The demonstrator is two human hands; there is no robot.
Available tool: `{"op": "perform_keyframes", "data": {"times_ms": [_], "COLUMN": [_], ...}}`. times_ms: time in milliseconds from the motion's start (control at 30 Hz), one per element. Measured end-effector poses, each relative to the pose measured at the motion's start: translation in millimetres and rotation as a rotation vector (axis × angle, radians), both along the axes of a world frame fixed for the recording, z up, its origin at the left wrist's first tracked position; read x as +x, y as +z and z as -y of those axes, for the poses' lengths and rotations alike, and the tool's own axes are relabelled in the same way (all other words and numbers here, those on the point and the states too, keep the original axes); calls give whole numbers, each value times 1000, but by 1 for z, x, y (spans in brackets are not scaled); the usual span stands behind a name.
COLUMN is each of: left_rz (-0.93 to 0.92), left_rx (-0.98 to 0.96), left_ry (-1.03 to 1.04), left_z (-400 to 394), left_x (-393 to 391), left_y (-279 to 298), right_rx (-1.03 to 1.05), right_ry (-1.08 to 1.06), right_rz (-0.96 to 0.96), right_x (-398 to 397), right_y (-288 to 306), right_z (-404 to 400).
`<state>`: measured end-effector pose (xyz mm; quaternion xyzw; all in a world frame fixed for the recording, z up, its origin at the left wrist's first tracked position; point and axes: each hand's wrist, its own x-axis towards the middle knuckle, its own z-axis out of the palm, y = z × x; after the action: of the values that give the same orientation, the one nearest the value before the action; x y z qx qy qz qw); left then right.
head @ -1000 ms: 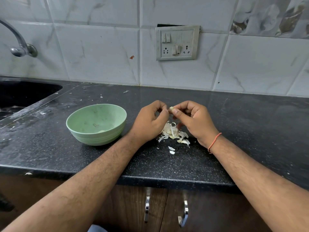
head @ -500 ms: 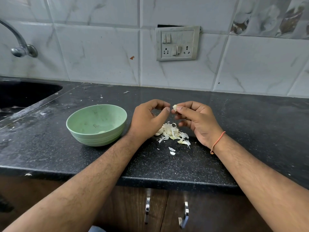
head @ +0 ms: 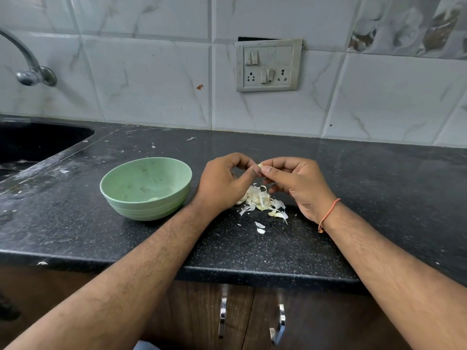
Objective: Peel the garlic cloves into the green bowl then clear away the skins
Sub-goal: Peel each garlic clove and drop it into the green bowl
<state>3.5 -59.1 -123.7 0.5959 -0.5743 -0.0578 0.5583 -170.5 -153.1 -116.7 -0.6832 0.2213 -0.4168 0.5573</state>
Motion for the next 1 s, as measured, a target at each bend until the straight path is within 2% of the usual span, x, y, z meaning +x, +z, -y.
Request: {"op": "perform_keyframes", "data": {"times_ms": [200,433,700,900,1000], "left_rz": [91,107,11,-121,-94], "left_rx": [56,89,51,43,26], "left_ry": [34,10,-56,-2,45], "left_z": [5,6,4,7,6], "left_x": [2,3,0,2,0], "left_y": [-5,-2,-2,-2,-1], "right_rx": [-109,-64,28,83,125], "right_ry": [-19,-23,-34,-25,-20], "right_rz": [-83,-76,-15,19,48], "right_x": [-1,1,2,2,1], "right_y": [-2,-2,1,3,5], "right_z": [3,2,1,2,2]}}
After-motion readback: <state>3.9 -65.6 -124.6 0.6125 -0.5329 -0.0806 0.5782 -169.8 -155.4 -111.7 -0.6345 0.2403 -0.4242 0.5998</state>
